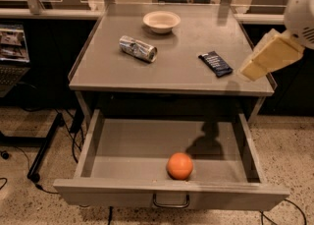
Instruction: Pick orange from top drawer and place on counter
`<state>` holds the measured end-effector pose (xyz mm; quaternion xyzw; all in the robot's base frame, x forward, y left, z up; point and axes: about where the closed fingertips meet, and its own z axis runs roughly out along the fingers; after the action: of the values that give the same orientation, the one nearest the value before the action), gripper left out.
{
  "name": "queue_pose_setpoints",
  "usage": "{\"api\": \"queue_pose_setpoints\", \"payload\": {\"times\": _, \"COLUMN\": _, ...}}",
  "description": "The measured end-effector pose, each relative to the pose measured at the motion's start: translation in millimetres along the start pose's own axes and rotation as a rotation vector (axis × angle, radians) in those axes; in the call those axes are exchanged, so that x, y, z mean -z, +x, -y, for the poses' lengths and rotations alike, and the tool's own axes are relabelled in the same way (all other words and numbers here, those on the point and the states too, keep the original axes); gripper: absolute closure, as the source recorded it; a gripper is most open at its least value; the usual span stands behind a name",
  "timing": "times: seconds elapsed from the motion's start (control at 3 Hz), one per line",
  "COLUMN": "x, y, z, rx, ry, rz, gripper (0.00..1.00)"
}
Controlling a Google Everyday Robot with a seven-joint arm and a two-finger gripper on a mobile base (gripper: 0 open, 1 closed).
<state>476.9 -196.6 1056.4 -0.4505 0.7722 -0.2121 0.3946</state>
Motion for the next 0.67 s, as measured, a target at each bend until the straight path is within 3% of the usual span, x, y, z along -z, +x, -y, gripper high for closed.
{"api": "queue_pose_setpoints", "payload": {"times": 0.33, "x": -8.5, "y": 28.8, "z": -0.3, "rx": -0.117, "ry": -0.058, "rz": 0.053, "gripper": 0.00}}
{"api": "queue_pose_setpoints", "payload": {"times": 0.67, "x": -40.1, "y": 26.0, "z": -42.9, "rx": -0.321, "ry": -0.254, "rz": 0.140, "gripper": 0.00}}
